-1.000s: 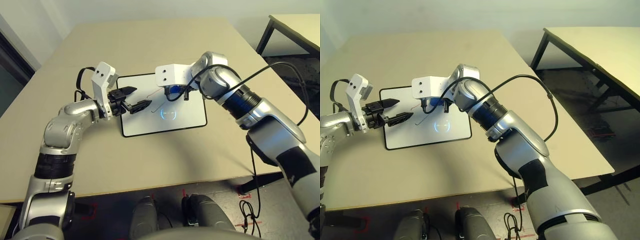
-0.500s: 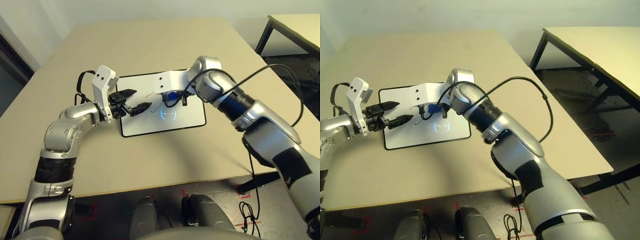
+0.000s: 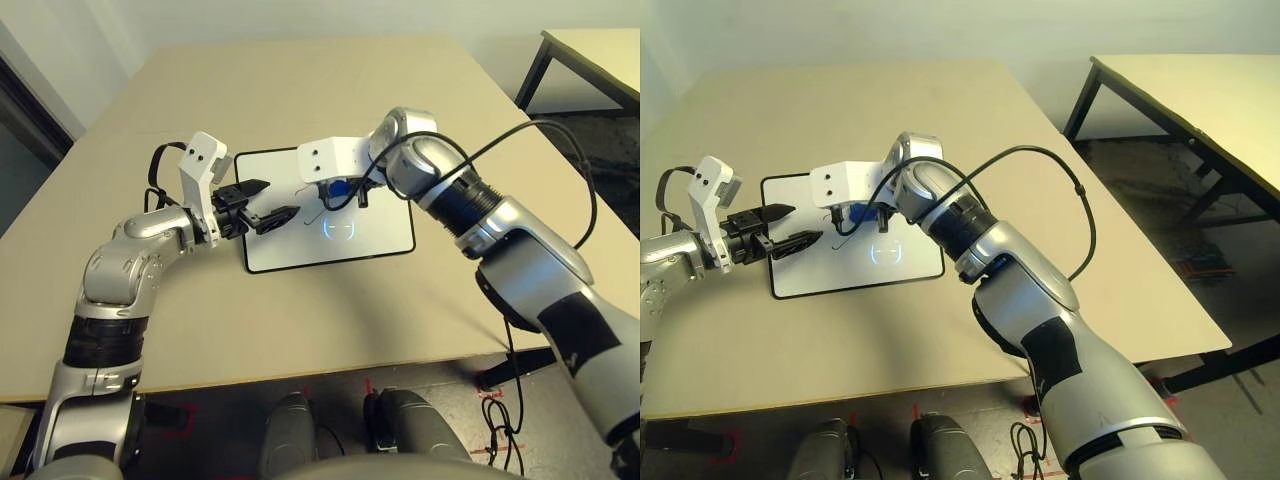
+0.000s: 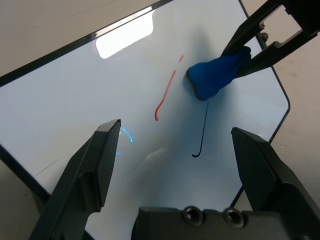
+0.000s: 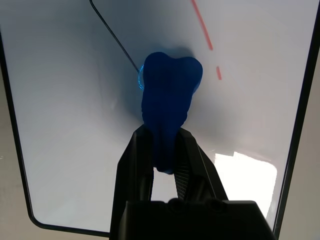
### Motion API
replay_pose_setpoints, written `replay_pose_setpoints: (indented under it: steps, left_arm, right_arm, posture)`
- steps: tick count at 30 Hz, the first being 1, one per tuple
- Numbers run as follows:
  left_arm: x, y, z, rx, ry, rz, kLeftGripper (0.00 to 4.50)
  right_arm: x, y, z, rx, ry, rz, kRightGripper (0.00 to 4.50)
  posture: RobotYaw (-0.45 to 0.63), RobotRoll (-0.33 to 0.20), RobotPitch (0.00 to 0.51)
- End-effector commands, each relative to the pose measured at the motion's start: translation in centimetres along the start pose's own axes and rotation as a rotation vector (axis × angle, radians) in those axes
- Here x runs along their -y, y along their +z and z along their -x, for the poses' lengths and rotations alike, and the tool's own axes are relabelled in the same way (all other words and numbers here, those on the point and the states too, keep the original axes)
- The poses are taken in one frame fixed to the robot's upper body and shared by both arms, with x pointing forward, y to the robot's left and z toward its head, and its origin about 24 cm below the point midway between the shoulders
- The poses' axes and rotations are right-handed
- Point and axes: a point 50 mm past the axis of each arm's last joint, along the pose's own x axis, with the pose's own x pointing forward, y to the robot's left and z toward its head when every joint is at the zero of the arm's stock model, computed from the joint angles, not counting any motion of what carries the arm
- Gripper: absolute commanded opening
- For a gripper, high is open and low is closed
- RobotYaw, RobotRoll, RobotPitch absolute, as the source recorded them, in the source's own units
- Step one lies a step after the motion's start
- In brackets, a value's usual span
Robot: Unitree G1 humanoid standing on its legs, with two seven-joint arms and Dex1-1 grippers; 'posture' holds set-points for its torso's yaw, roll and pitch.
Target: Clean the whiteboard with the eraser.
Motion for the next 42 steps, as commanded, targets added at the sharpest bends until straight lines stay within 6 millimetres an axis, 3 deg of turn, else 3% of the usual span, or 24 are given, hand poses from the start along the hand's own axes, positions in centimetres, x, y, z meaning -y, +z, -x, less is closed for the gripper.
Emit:
replay_pose_setpoints:
  steps: [1,7,21,23,30,33,36,42]
  left_arm:
    - [-0.3,0.1,0.1,-0.002,0.002,-0.004,4.50]
    - [-0.4,0.2,0.1,-0.003,0.001,-0.008,4.50]
    - [-0.3,0.8,0.0,-0.003,-0.006,-0.020,4.50]
    - [-0.4,0.8,-0.1,-0.004,-0.007,-0.021,4.50]
    - [-0.3,0.8,0.3,-0.011,0.000,-0.022,4.50]
    - [-0.3,0.8,0.5,-0.013,0.006,-0.021,4.50]
    - [-0.2,0.8,0.6,-0.013,0.012,-0.018,4.50]
    - [-0.1,0.8,0.8,-0.013,0.022,-0.012,4.50]
  right_arm:
    - [1.6,-0.7,0.1,-0.034,-0.084,-0.052,0.57]
    - [2.4,-0.8,0.1,-0.039,-0.115,-0.080,0.57]
    - [-2.5,0.0,-0.1,0.001,0.073,0.005,0.57]
    - [-2.4,-0.2,-0.2,-0.006,0.062,-0.003,0.57]
    - [1.0,0.3,0.1,0.005,-0.079,-0.050,0.57]
    - [1.2,0.8,-0.1,0.021,-0.087,-0.043,0.57]
    - [-0.1,0.8,-0.6,0.021,-0.029,0.001,0.57]
    - [-4.7,0.6,-0.5,0.037,0.104,0.097,0.57]
  posture:
    - [0.05,0.000,0.069]
    - [0.05,0.000,0.067]
    - [0.05,0.000,0.062]
    - [0.05,0.000,0.061]
    - [0.05,0.000,0.060]
    - [0.06,0.000,0.063]
    - [0.07,0.000,0.069]
    - [0.06,0.000,0.076]
